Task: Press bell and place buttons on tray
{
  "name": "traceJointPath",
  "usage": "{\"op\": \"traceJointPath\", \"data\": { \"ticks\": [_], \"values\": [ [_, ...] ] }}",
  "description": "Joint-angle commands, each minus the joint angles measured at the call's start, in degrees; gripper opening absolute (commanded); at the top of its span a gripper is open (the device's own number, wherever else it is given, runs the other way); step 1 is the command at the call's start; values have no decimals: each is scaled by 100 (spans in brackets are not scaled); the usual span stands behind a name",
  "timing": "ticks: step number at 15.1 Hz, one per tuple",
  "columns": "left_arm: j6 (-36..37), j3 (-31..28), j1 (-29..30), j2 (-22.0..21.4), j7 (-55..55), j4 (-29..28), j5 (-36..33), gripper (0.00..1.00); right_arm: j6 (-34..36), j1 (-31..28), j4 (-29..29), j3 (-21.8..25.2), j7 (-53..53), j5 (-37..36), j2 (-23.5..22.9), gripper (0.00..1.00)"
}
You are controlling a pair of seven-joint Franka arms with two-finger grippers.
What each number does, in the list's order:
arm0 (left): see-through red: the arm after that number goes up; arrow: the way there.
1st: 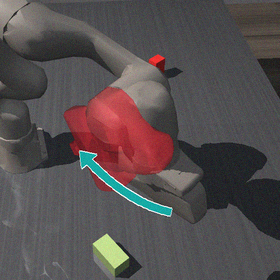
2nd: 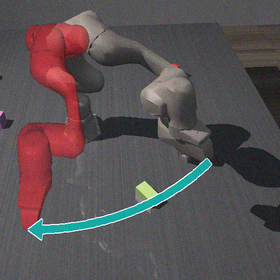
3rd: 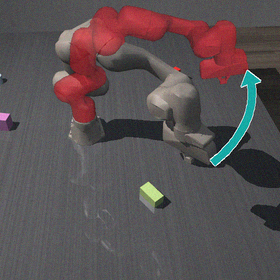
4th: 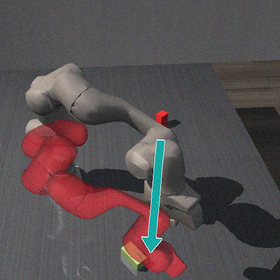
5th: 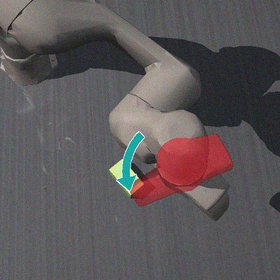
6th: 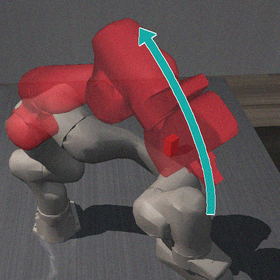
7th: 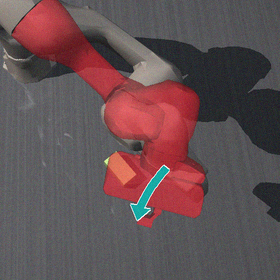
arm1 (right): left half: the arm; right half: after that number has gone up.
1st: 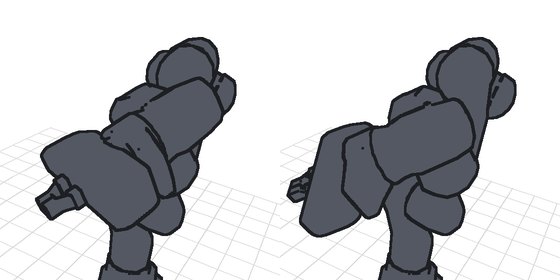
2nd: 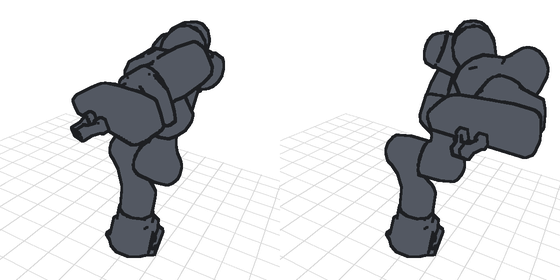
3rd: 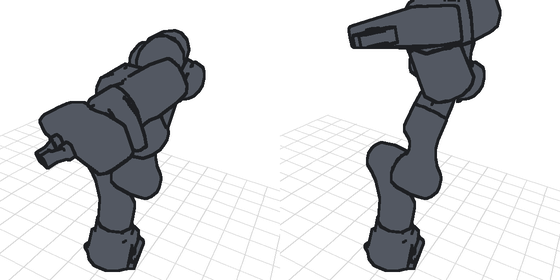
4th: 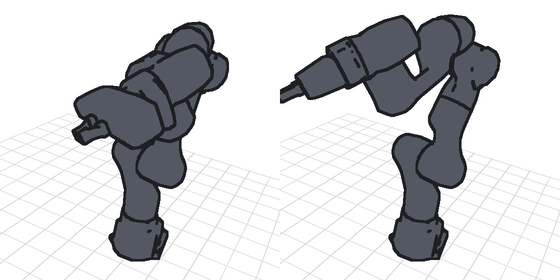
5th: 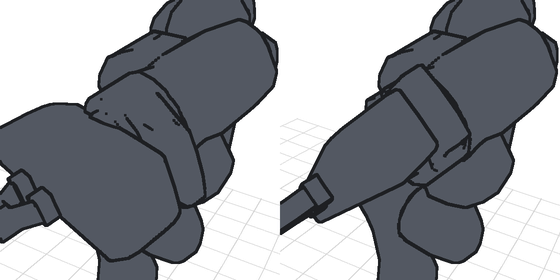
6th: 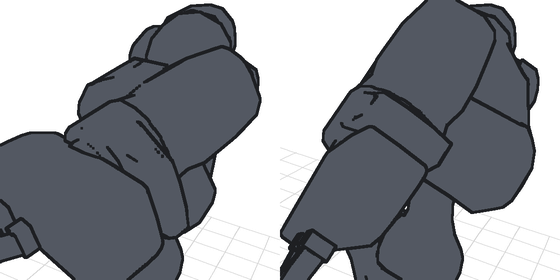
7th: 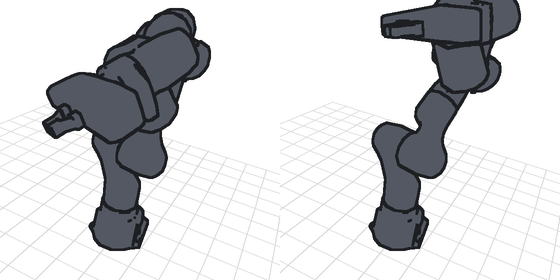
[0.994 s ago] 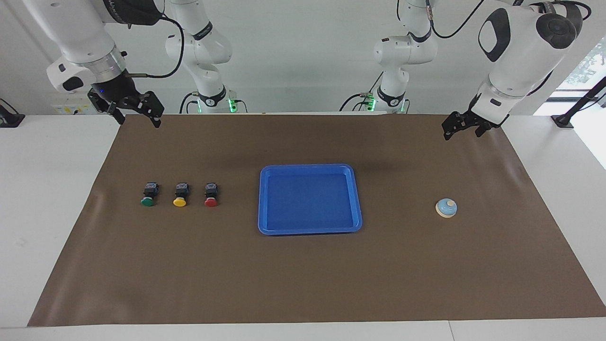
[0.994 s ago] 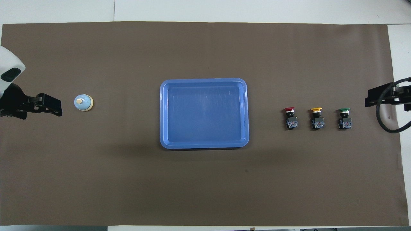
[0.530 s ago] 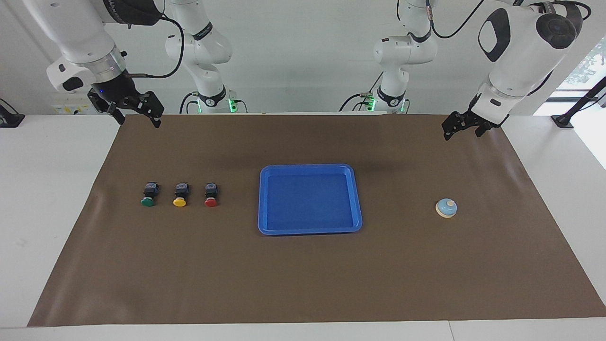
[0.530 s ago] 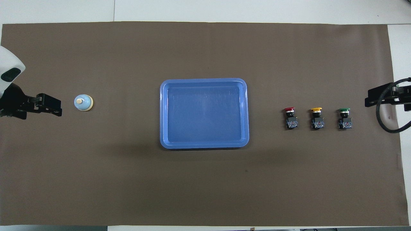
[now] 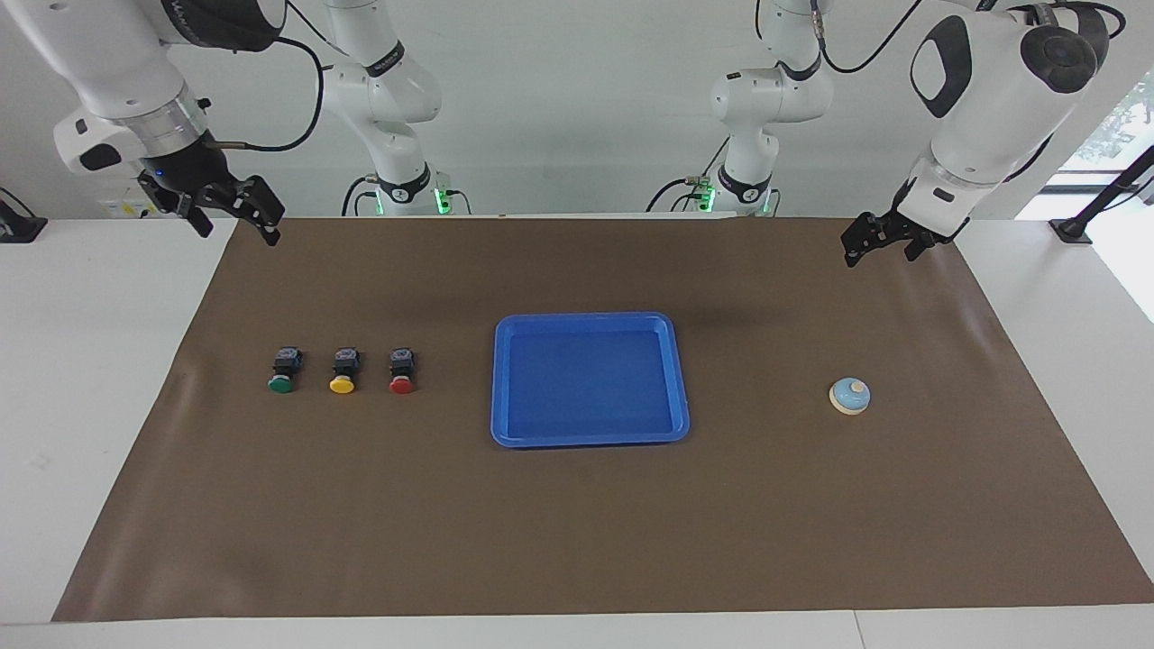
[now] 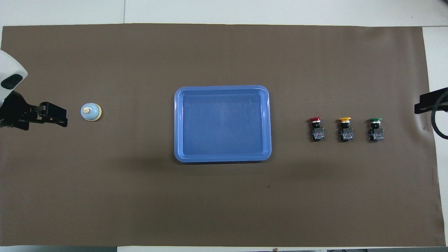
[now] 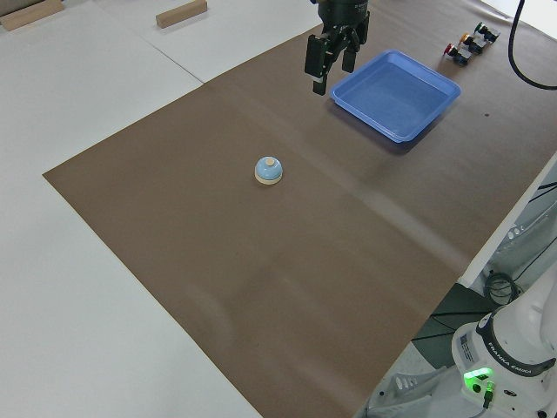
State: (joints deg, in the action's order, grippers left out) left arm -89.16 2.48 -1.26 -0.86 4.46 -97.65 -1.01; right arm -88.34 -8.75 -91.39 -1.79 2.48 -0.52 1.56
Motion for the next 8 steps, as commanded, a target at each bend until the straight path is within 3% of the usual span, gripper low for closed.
{"op": "traceJointPath", "data": {
  "ticks": [1, 3, 8],
  "values": [
    [-75, -55, -41, -81, 2, -53, 57, 100, -805, -284, -589, -31, -606, 61, 152, 100],
    [-476, -55, -41, -64, 11, -35, 40, 100, -1324, -425, -871, -31, -933, 43, 91, 100],
    [-980, -55, 47, -72, 46, -96, 84, 100, -1940, -549, -1046, -31, -1074, 43, -708, 100]
  ]
}}
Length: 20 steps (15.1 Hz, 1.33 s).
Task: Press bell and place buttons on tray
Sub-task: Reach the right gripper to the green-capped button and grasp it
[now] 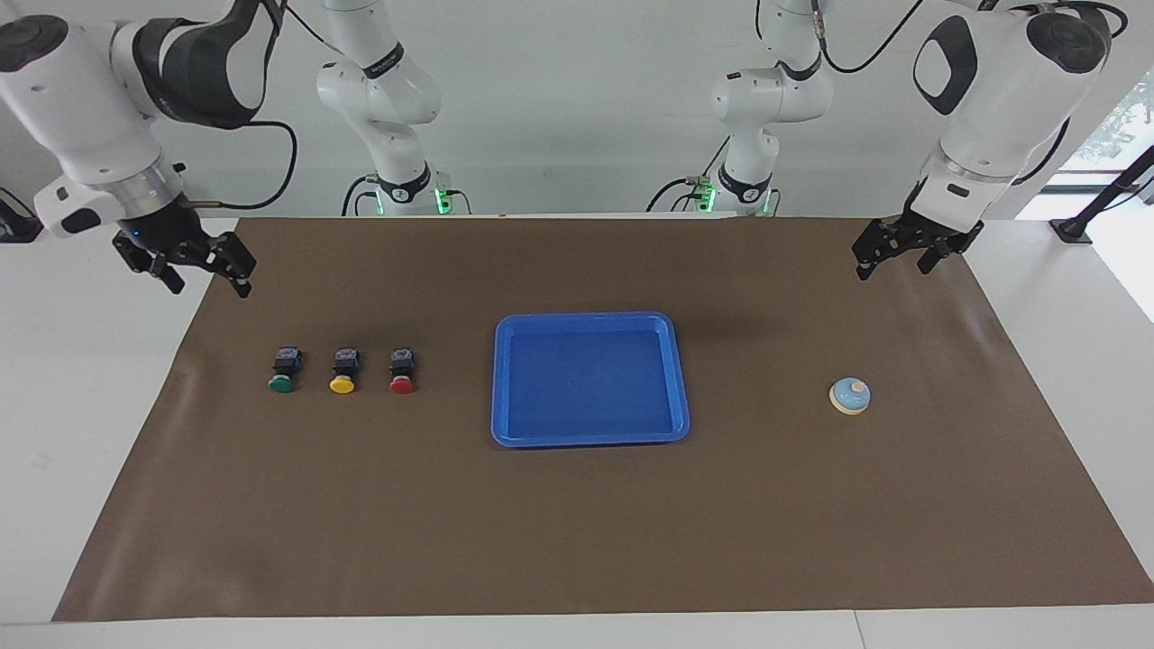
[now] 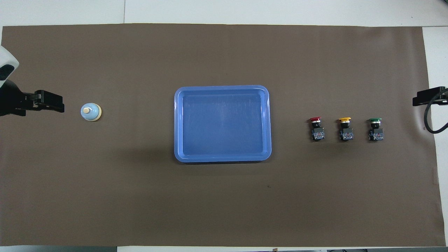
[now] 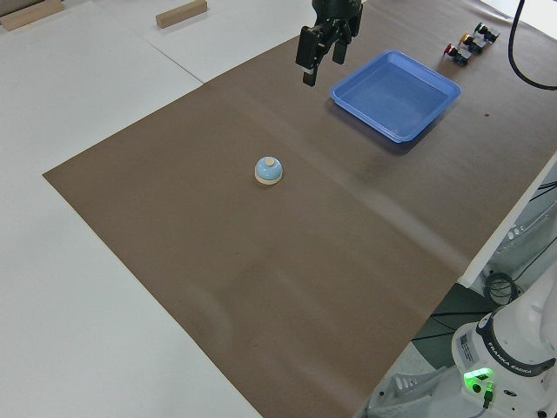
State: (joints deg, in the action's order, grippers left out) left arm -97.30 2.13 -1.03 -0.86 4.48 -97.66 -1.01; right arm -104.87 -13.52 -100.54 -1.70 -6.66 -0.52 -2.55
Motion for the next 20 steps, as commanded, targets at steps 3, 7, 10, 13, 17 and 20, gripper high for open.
{"op": "traceJointPath", "data": {
  "ticks": [3, 7, 10, 13, 17, 20],
  "values": [
    [-149, -20, 24, -73, 62, -112, 373, 100, -1768, -72, -1237, -50, -371, 43, -387, 100],
    [-140, -20, 15, -81, 53, -139, 400, 100, -2635, -63, -2066, -50, -468, 43, -422, 100],
    [-123, -20, -3, -81, 10, -148, 391, 100, -2653, -177, -2338, -41, -687, 43, -387, 100],
    [-53, -11, -29, -81, 18, -139, 382, 100, -2688, -283, -2391, -50, -802, 43, -588, 100],
    [-9, -11, -47, -81, 27, -130, 329, 100, -2723, -283, -2383, -50, -802, 43, -782, 100],
    [-87, -2, -38, -81, 27, -130, 329, 100, -2784, -274, -2383, -50, -776, 79, -800, 93]
  ]
}}
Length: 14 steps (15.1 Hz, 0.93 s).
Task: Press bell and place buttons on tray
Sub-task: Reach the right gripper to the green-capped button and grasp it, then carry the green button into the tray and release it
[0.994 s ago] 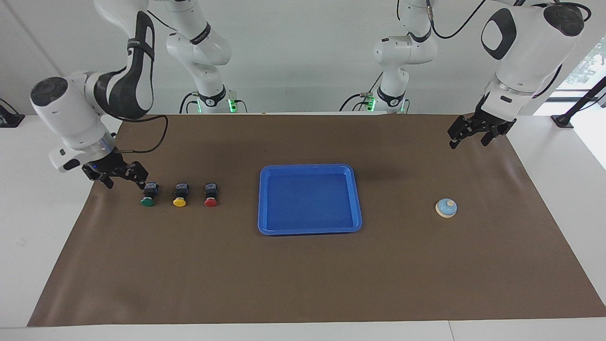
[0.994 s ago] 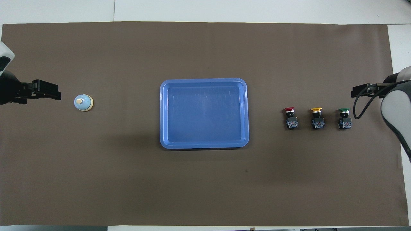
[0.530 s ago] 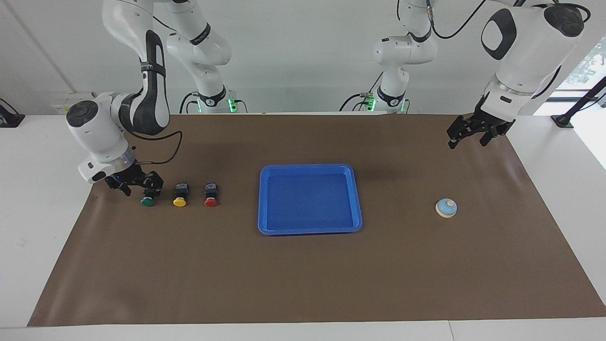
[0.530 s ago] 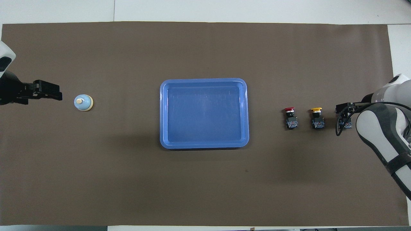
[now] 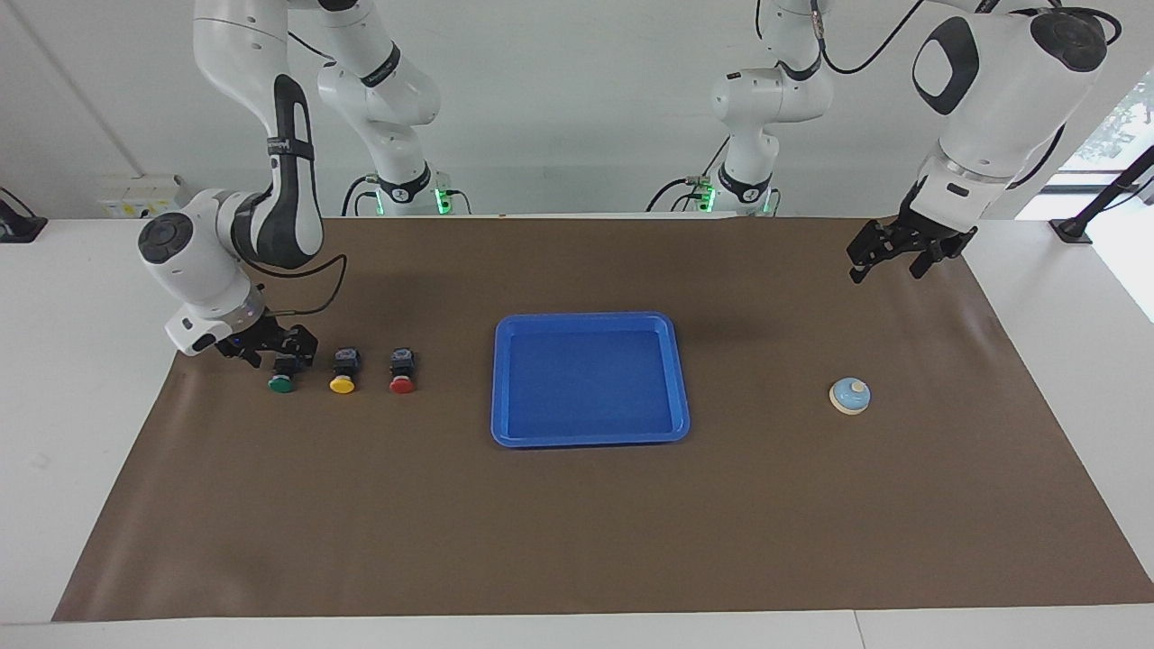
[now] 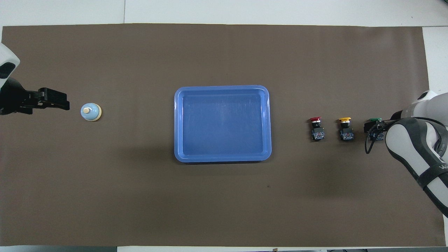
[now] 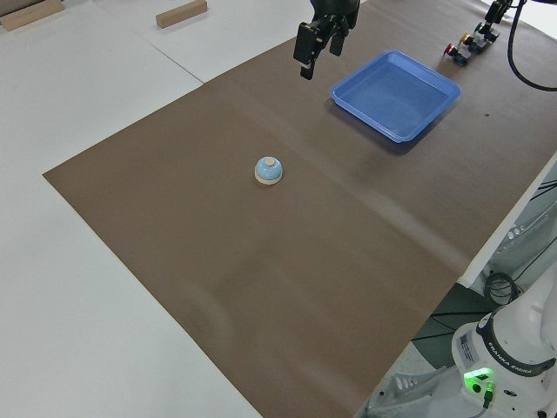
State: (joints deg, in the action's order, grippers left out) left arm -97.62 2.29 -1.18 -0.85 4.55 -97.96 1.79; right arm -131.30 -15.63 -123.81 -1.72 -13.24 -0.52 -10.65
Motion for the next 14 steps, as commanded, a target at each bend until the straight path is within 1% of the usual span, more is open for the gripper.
{"op": "traceJointPath", "data": {
  "ticks": [1, 2, 3, 4, 5, 6, 7, 8, 9, 10, 11, 14],
  "values": [
    [-47, -18, 12, -82, 2, -91, 49, 100, -229, -62, -55, -47, -109, 78, 10, 82],
    [5, -18, 30, -82, 11, -100, 49, 100, -290, -62, -55, -47, -109, 78, 1, 76],
    [15, -27, 39, -82, 11, -100, 49, 100, -300, -62, -55, -47, -109, 78, -16, 73],
    [6, -27, 39, -82, 11, -91, 49, 100, -300, -62, -55, -47, -118, 78, -51, 72],
    [15, -27, 39, -82, 11, -91, 49, 100, -300, -62, -55, -47, -109, 78, -60, 64],
    [15, -27, 30, -82, 11, -91, 49, 100, -291, -54, -29, -56, -109, 87, -60, 43],
    [6, -18, 30, -82, 11, -91, 49, 100, -274, -19, -3, -56, -100, 122, -69, 26],
    [6, -27, 30, -82, 11, -91, 49, 100, -230, 16, 84, -56, -91, 122, -69, 15],
    [6, -27, 30, -82, 11, -91, 49, 100, -169, 25, 155, -73, -83, 122, -52, 9],
    [6, -27, 30, -82, 11, -91, 49, 100, -29, 52, 243, -108, -22, 122, -8, 4],
    [6, -27, 30, -82, 11, -91, 49, 100, 251, 191, 444, -126, 170, 122, 18, 3],
    [15, -27, 30, -82, 11, -91, 49, 100, 1306, 727, 1357, -135, 1040, 131, 28, 3]
  ]
}}
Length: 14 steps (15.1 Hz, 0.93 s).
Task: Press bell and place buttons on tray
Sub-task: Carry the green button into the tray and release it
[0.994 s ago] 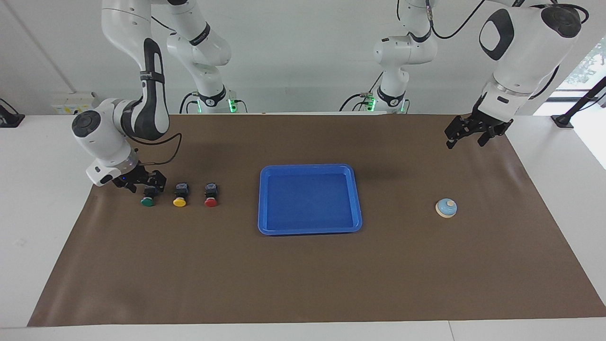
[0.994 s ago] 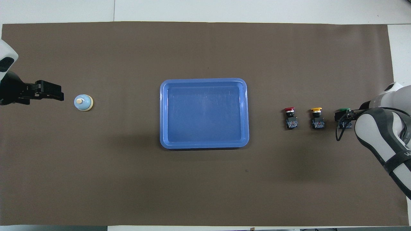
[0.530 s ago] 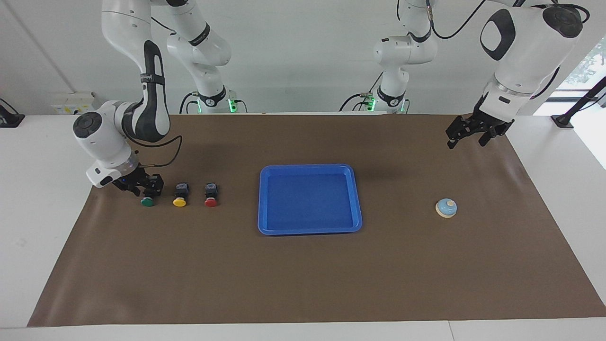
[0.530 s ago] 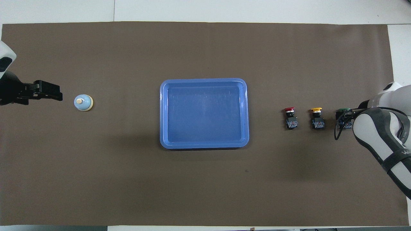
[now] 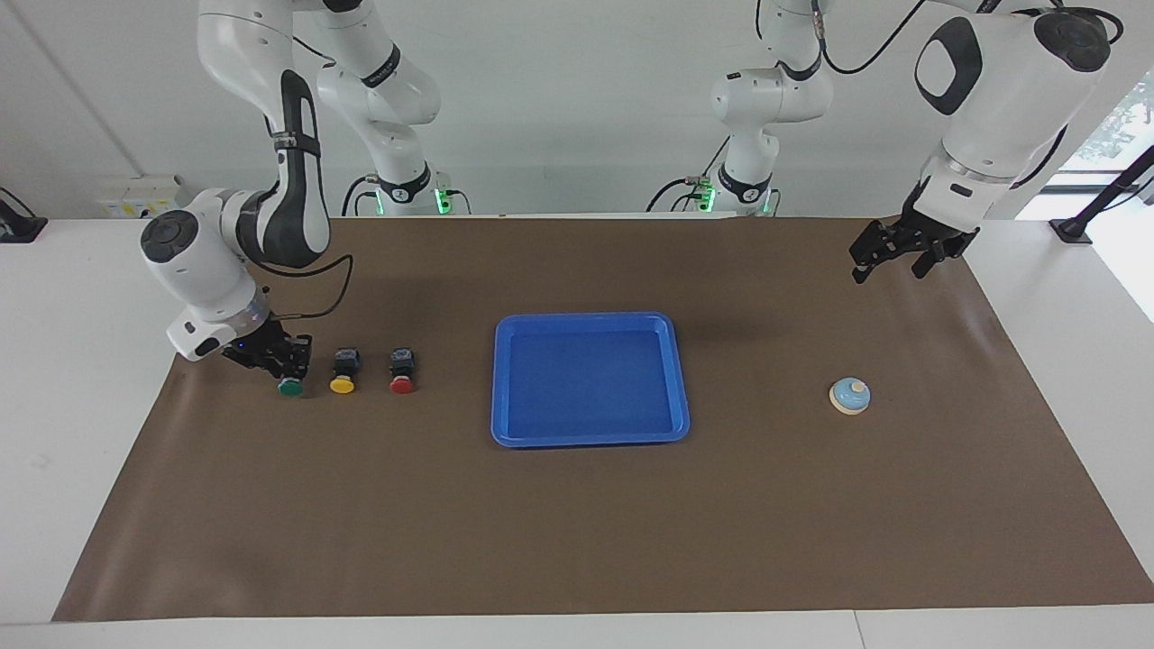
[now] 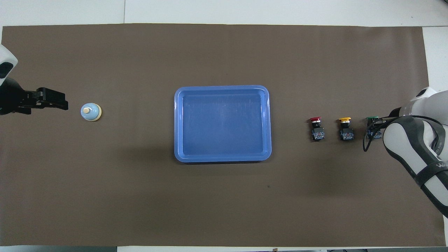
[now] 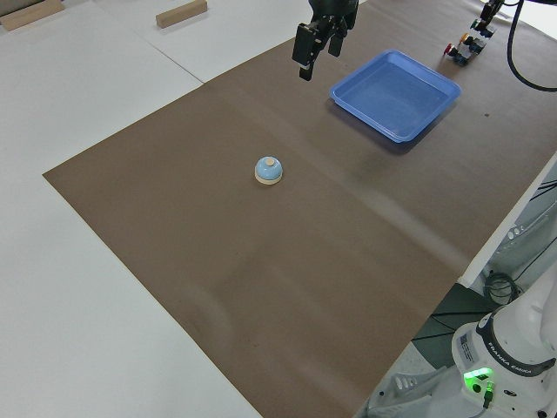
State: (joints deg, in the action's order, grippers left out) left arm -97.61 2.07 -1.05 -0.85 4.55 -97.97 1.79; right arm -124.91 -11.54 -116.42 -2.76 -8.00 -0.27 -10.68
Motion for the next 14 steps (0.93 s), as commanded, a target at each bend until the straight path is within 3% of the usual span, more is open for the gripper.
{"op": "traceJointPath", "data": {
  "ticks": [1, 4, 9, 12, 14],
  "values": [
    [6, 3, 17, -82, 11, -91, 49, 100, 939, 554, 890, -23, 893, 106, 13, 3],
    [5, -5, 17, -82, 11, -91, 49, 100, 1232, 1345, 1340, -31, 2149, 141, -5, 3],
    [14, -5, 17, -82, 11, -91, 49, 100, 687, 2637, 1350, -31, 3549, 150, -171, 4],
    [163, -5, 17, -91, 28, -91, 49, 100, 293, 3279, 1368, -23, 4287, 141, -574, 6],
    [146, -23, 60, -82, 20, -82, 49, 100, -76, 3351, 1333, -23, 4351, 133, -900, 14]
  ]
}}
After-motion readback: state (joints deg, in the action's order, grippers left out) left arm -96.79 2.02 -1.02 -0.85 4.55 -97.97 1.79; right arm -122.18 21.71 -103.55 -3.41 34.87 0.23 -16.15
